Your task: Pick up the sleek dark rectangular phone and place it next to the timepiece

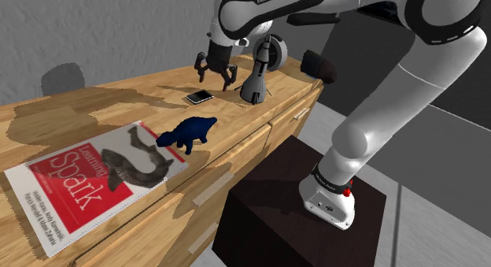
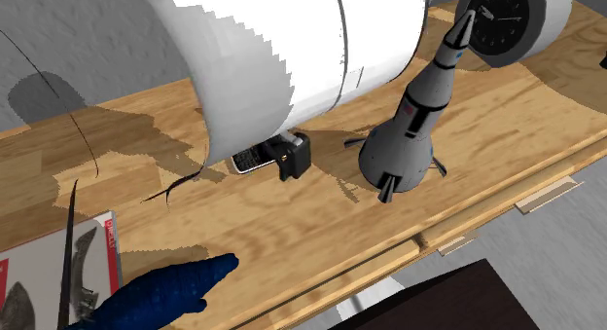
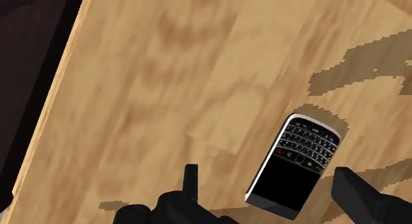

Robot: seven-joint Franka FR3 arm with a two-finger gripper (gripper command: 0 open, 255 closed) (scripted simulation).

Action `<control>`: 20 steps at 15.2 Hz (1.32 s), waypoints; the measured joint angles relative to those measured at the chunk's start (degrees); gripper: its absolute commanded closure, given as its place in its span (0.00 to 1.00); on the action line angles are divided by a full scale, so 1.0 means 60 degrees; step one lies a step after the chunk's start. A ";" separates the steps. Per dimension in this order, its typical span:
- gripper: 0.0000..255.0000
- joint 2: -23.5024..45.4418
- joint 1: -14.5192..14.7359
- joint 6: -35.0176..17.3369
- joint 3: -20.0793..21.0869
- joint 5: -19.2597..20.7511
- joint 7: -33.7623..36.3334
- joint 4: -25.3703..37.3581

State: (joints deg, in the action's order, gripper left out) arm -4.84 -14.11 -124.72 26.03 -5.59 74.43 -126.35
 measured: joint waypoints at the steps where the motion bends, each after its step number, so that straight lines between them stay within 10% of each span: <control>1: 0.00 0.0480 -0.0044 -0.0212 0.0060 0.0273 0.0544 0.0258; 7: 0.00 0.2335 -0.0048 -0.0860 -0.0163 0.1429 0.2919 0.1338; 20: 0.00 0.3009 0.0076 -0.1647 -0.0278 0.1843 0.3302 0.1169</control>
State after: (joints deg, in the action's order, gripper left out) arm 13.21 -13.66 -134.60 24.37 5.47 94.25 -119.34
